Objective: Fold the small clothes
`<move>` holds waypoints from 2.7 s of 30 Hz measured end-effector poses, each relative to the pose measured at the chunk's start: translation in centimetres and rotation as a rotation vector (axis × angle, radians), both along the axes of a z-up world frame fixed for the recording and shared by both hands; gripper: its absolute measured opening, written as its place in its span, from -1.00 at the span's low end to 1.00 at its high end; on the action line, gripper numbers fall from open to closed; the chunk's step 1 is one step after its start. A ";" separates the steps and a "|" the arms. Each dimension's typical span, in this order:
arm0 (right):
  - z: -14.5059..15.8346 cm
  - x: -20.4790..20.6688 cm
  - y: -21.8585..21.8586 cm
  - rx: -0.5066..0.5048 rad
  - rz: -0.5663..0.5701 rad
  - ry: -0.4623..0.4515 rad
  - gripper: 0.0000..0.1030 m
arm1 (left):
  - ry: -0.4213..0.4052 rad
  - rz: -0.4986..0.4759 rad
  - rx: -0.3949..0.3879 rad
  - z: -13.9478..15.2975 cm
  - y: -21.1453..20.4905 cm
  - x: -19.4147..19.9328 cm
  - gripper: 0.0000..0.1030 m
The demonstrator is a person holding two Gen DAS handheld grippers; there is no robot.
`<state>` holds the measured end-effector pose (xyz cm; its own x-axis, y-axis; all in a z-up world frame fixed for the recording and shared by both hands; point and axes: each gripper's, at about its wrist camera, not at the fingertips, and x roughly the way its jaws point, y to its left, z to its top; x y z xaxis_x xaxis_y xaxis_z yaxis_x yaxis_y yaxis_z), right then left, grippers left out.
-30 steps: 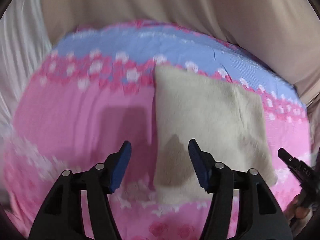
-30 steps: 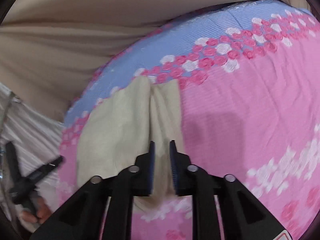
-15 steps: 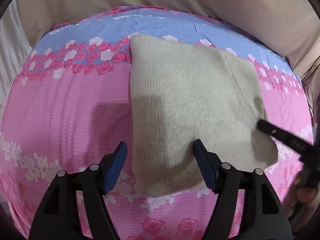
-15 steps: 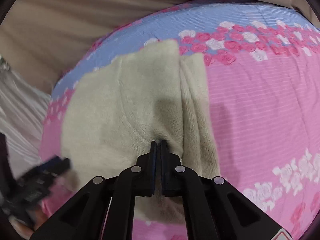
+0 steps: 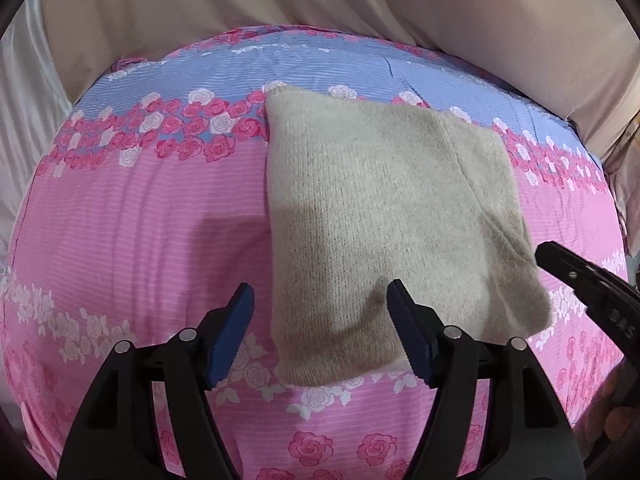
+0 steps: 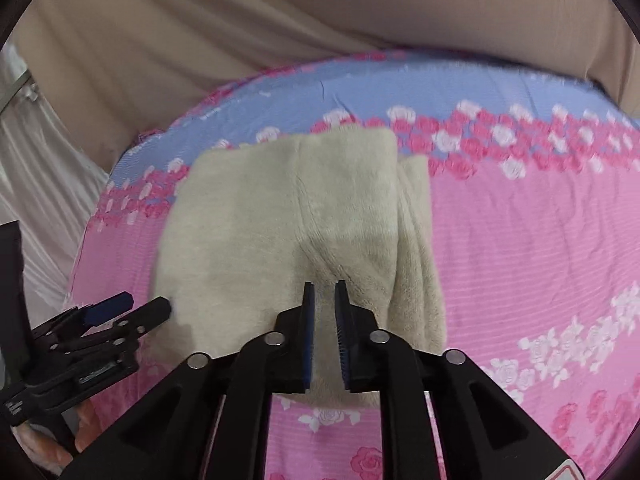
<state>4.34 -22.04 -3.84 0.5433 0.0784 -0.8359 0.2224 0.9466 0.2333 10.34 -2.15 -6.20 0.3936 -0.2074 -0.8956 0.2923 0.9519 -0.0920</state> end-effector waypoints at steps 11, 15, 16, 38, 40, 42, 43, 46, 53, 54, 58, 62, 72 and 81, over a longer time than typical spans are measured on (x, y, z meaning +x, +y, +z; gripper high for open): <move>4.4 -6.1 2.3 -0.117 -0.189 -0.241 0.70 | -0.242 0.036 0.012 4.2 1.1 -3.9 0.89; 2.9 -7.3 3.6 -0.105 -0.171 -0.202 0.74 | -0.310 0.014 0.046 4.4 1.0 -5.8 0.91; 2.6 -7.6 4.0 -0.115 -0.166 -0.203 0.74 | -0.326 0.007 0.058 4.3 0.9 -6.4 0.91; 1.9 -9.6 6.7 -0.202 -0.177 -0.196 0.74 | -0.342 0.079 0.053 3.1 2.4 -9.3 0.90; 1.8 -9.6 6.7 -0.203 -0.181 -0.193 0.75 | -0.341 0.080 0.055 3.1 2.4 -9.4 0.90; 1.8 -9.7 6.5 -0.201 -0.185 -0.191 0.75 | -0.342 0.077 0.058 3.1 2.3 -9.4 0.90; 1.8 -9.8 6.4 -0.202 -0.186 -0.192 0.75 | -0.344 0.076 0.058 3.0 2.3 -9.5 0.90; 1.8 -9.9 6.4 -0.203 -0.190 -0.194 0.74 | -0.344 0.071 0.057 3.0 2.3 -9.5 0.90; 1.8 -10.0 6.4 -0.202 -0.189 -0.197 0.74 | -0.353 0.073 0.064 3.2 2.1 -9.6 0.90; 1.9 -10.0 6.4 -0.203 -0.189 -0.198 0.74 | -0.354 0.072 0.064 3.2 2.0 -9.6 0.90; 1.9 -10.1 6.3 -0.202 -0.188 -0.199 0.75 | -0.354 0.070 0.068 3.2 1.9 -9.6 0.90; 1.9 -10.1 6.2 -0.204 -0.189 -0.196 0.74 | -0.357 0.067 0.074 3.2 1.9 -9.7 0.90; 1.9 -9.8 6.9 -0.207 -0.189 -0.189 0.75 | -0.340 0.076 0.075 2.9 2.3 -9.3 0.90; 1.7 -9.7 7.1 -0.209 -0.200 -0.184 0.75 | -0.338 0.066 0.080 2.6 2.1 -9.2 0.90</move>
<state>-5.40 -14.93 -2.16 0.6735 -0.2081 -0.7093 0.3811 0.9199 0.0919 1.10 -0.05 -3.58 0.6804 -0.1058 -0.7252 0.2313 0.9700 0.0754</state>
